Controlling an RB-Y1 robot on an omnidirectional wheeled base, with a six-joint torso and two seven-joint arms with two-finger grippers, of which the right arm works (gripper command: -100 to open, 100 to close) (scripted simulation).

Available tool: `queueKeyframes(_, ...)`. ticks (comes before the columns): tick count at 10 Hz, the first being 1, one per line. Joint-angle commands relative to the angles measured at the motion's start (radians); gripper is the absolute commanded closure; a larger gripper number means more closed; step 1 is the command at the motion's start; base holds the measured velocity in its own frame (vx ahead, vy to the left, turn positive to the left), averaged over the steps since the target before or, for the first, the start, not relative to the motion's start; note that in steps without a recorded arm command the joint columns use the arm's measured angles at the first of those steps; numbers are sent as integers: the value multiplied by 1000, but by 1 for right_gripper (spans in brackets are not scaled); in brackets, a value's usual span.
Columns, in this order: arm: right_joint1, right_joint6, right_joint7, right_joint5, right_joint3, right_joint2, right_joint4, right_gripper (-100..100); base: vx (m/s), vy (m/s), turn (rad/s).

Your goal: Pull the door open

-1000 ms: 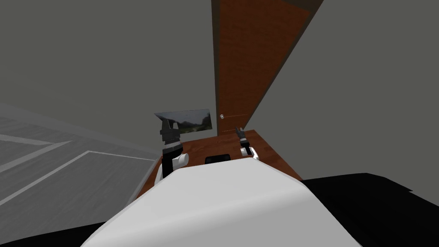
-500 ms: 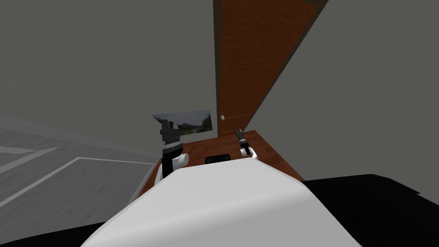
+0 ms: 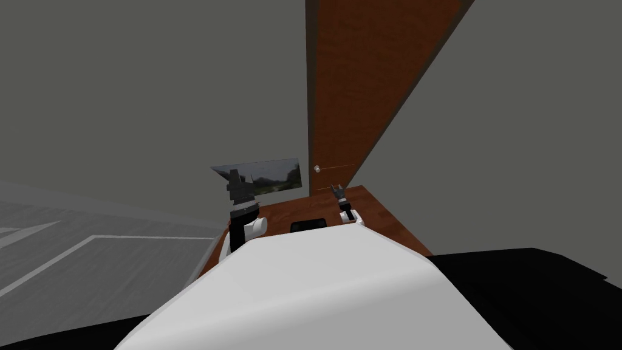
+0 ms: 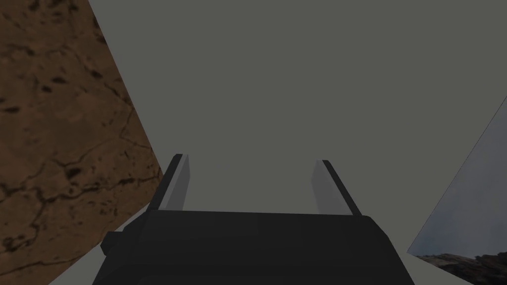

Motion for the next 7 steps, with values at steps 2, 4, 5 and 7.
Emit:
queueKeyframes(2,-13,-19,40,13,-2,-2,51,-100,99,35,-19)
queueKeyframes(4,-24,-31,69,23,-4,-3,90,-100,94,30,-17)
queueKeyframes(5,-30,-37,83,28,-5,-4,109,-100,91,54,-19)
queueKeyframes(7,-41,-48,109,37,-7,-5,145,-100,85,41,-18)
